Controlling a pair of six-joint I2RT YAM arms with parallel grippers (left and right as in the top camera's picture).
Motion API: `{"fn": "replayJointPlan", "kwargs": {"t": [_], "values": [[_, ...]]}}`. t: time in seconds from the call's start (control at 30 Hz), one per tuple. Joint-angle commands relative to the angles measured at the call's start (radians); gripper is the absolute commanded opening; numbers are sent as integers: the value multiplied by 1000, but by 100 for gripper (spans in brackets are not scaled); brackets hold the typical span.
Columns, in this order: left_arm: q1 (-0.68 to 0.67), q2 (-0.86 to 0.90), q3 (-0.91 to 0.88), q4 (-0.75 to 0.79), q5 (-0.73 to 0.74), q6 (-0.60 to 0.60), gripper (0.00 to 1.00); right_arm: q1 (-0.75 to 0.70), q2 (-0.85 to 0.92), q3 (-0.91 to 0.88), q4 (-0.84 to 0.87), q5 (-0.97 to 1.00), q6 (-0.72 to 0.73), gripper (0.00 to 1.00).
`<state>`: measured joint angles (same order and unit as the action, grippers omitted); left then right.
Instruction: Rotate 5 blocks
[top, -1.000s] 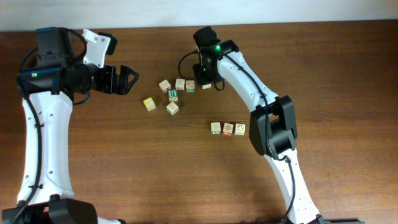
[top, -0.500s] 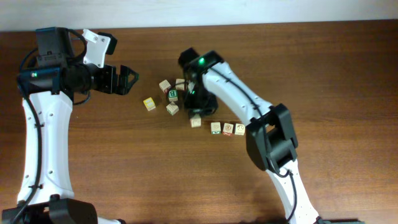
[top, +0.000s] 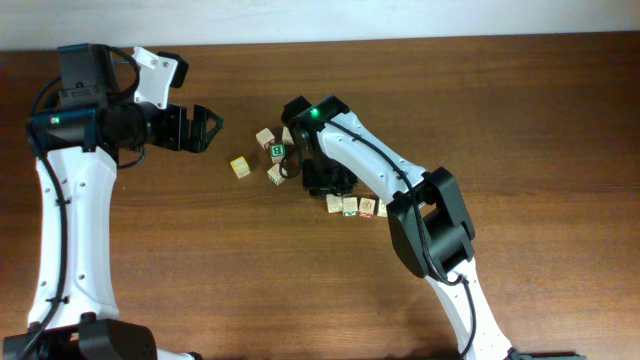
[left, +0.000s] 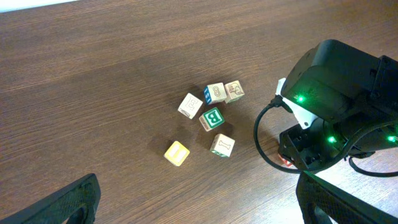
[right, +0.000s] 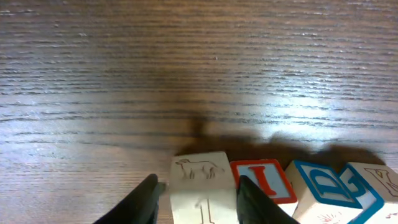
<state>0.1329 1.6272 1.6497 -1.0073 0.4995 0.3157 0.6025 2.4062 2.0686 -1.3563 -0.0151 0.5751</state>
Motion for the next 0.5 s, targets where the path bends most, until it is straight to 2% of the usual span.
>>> {"fn": "replayJointPlan", "kwargs": {"t": [0.0,0.07,0.2,0.27,0.47], "values": [[1,2,23,-1,17,15,99,7,-10,-11,-5,4,10,44],[1,2,23,-1,17,15,99,-6,-10,14,15,2,-20,45],[1,2,23,-1,16,15,99,-76,-10,178,106,27,-90,53],[1,2,23,-1,17,15,99,-100,-10,190,256,25,-96,58],[1,2,23,-1,17,15,99,-86,40,184,453,24,-97,61]]}}
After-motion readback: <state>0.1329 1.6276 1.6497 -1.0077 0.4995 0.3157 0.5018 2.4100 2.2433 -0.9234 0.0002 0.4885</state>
